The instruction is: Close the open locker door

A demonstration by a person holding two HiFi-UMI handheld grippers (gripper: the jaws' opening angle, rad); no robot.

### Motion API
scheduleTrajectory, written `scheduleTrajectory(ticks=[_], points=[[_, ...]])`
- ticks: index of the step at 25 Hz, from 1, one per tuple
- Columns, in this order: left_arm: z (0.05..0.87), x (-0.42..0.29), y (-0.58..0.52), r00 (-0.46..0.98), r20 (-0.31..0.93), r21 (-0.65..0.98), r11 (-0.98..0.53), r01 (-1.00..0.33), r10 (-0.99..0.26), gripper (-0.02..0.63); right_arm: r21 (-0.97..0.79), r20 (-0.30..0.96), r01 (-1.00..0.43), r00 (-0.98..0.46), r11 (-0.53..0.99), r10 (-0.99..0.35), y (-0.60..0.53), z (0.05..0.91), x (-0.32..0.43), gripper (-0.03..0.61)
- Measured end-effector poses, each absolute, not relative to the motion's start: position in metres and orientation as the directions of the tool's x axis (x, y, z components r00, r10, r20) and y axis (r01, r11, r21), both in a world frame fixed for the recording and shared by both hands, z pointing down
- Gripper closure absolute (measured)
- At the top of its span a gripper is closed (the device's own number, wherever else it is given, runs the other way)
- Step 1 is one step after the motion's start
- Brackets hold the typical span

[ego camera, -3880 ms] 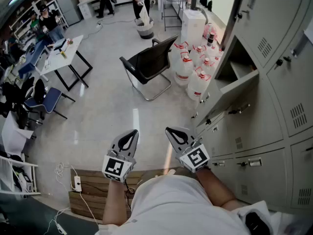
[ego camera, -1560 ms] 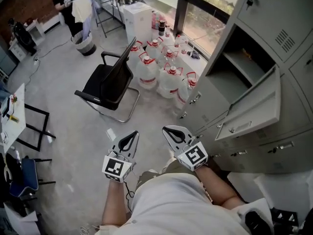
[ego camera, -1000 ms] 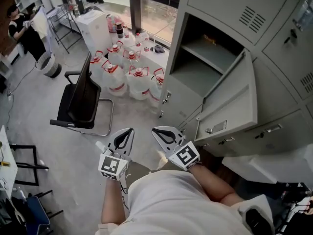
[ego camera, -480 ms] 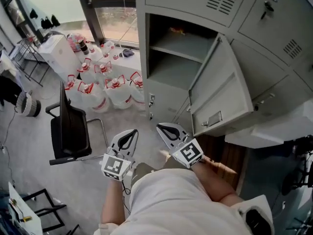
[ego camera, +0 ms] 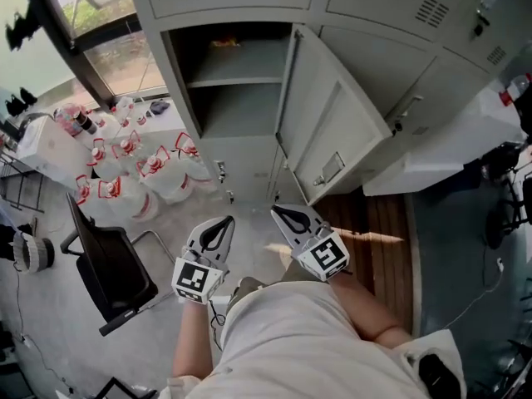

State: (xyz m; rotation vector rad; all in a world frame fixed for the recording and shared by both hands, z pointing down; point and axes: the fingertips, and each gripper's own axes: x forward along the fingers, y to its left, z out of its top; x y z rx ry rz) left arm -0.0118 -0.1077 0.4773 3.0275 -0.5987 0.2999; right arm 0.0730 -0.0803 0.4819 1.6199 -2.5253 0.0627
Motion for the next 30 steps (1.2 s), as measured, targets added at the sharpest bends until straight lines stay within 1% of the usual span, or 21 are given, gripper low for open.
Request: scheduleTrajectory(ticks=[9, 13, 16, 20, 23, 27, 30], points=[[0.485, 0.032, -0.091, 0.956, 0.204, 0.021, -0.976, -0.218, -0.209, 0.611, 0.048, 0.177, -0.982, -0.173, 0.184, -0.969, -0.043, 0.491, 0.14, 0.566], [0.488, 0.041, -0.088, 0.962, 0.21, 0.024, -0.983, -0.184, -0.175, 0.611, 0.038, 0.175, -0.995, -0.084, 0.092, -0.981, -0.034, 0.493, 0.166, 0.554], [0.49, 0.044, -0.088, 0.962, 0.214, 0.024, -0.983, -0.179, -0.17, 0.611, 0.039, 0.172, -0.998, -0.032, 0.039, -0.985, -0.032, 0.492, 0.18, 0.528], [0.492, 0.043, -0.089, 0.958, 0.222, 0.029, -0.981, -0.193, -0.182, 0.611, 0.031, 0.17, -0.999, -0.014, 0.02, -0.985, -0.034, 0.493, 0.19, 0.451], [0.492, 0.042, -0.091, 0.954, 0.222, 0.032, -0.976, -0.213, -0.201, 0.611, 0.033, 0.168, -0.999, -0.026, 0.032, -0.985, -0.038, 0.492, 0.193, 0.421], [0.493, 0.042, -0.092, 0.947, 0.227, 0.036, -0.97, -0.24, -0.226, 0.611, 0.026, 0.168, -0.998, -0.055, 0.06, -0.984, -0.043, 0.493, 0.196, 0.416], [0.494, 0.04, -0.093, 0.943, 0.225, 0.038, -0.965, -0.259, -0.245, 0.611, 0.023, 0.162, -0.996, -0.081, 0.086, -0.983, -0.049, 0.491, 0.195, 0.424]])
